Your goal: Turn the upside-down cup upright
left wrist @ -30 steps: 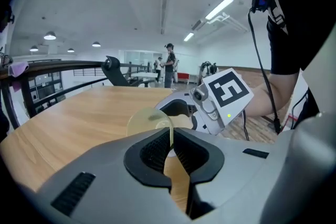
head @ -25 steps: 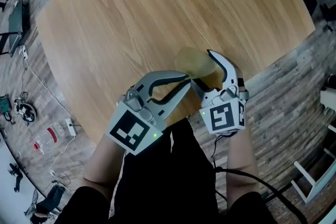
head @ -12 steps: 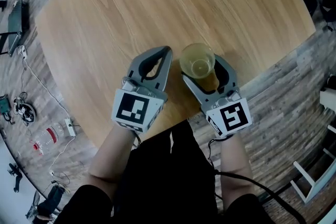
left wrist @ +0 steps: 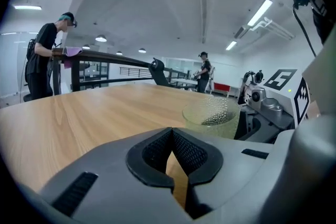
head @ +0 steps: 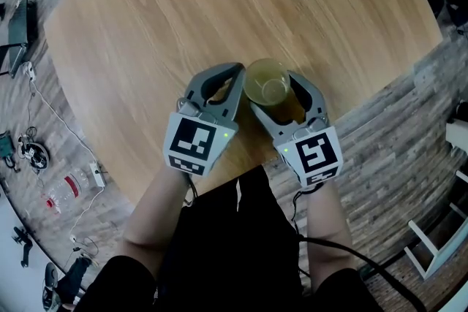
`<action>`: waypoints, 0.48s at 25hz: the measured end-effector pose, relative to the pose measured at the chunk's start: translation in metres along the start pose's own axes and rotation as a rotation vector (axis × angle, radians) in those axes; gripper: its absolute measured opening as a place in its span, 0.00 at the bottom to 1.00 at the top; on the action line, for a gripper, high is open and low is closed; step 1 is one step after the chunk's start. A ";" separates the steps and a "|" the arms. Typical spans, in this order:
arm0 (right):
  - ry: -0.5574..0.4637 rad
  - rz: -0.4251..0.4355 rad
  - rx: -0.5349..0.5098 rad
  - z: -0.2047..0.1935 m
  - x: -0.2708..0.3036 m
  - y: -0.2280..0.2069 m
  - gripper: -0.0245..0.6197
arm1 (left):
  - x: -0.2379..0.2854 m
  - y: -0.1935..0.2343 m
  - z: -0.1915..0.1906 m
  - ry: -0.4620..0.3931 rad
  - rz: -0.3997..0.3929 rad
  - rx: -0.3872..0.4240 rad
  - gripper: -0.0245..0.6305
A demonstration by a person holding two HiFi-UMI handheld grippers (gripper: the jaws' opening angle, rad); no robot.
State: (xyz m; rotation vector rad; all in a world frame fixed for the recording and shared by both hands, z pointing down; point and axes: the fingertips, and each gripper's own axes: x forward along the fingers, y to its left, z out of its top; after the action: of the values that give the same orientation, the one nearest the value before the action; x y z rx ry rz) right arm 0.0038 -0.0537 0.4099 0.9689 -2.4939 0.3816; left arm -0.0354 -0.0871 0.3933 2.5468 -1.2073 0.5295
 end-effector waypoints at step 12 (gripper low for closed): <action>0.069 0.019 -0.026 -0.018 0.010 0.007 0.51 | 0.007 -0.006 -0.019 0.071 -0.020 0.019 0.05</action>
State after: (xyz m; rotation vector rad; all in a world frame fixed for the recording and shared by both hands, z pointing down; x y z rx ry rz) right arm -0.0023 -0.0475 0.4298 0.9072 -2.4416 0.3806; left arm -0.0302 -0.0810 0.4129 2.5302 -1.1561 0.6245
